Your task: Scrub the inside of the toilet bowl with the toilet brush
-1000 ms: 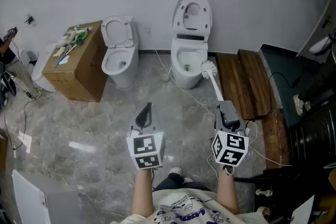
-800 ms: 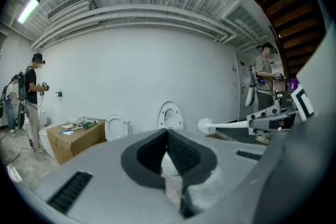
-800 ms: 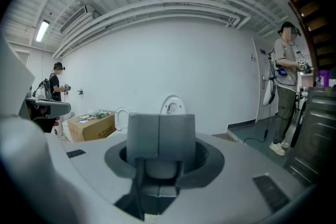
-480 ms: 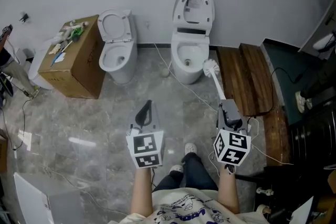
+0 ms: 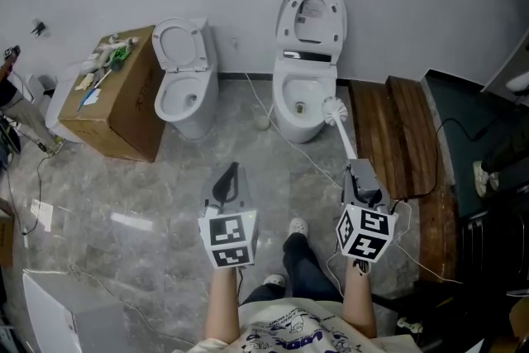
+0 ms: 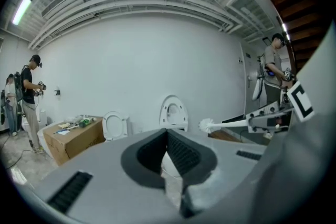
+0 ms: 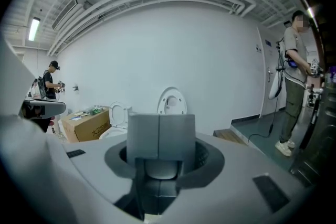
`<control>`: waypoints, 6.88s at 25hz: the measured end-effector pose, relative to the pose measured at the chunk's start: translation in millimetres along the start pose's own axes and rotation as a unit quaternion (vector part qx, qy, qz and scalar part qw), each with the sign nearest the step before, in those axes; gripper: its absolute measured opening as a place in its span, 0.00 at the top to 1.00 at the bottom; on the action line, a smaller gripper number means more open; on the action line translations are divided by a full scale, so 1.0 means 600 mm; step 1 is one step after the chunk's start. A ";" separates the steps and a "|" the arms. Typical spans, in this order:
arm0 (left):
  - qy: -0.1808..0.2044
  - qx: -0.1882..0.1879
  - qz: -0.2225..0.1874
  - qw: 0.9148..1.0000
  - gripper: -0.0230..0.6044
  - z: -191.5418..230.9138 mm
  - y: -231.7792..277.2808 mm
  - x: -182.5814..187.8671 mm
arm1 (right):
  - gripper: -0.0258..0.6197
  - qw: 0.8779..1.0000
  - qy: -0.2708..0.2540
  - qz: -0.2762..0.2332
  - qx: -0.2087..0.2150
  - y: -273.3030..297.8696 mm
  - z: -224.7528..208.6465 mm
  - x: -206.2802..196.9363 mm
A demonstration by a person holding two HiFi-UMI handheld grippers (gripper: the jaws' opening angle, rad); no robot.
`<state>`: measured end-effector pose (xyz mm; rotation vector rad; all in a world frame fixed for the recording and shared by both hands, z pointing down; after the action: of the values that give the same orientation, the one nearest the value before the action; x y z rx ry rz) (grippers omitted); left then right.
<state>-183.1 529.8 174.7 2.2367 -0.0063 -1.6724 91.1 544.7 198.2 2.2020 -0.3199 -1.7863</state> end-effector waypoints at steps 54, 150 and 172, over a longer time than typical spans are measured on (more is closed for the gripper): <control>0.008 -0.043 0.034 0.998 0.96 0.100 0.902 0.208 | 0.70 0.997 -0.001 0.075 0.002 0.838 -0.048 0.291; -0.028 -0.091 0.268 0.959 0.96 -0.053 1.223 -0.229 | 0.70 0.924 -0.047 0.377 -0.037 1.427 -0.132 -0.240; -0.042 -0.071 0.271 0.959 0.96 -0.031 1.189 -0.239 | 0.70 0.884 -0.109 0.439 0.117 1.341 -0.075 -0.294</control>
<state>-65.8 -105.9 509.6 1.8336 -0.4622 -1.4081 105.0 -141.8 655.1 1.5316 -1.3858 -1.4751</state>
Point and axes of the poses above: the fingertips, and each gripper's own axes: y forward along the fingers, z to its left, x out of its top, the point moved 4 cm from there along -y, backward along the fingers, and after that the axes turned 11 degrees about y, right-handed, at the moved point
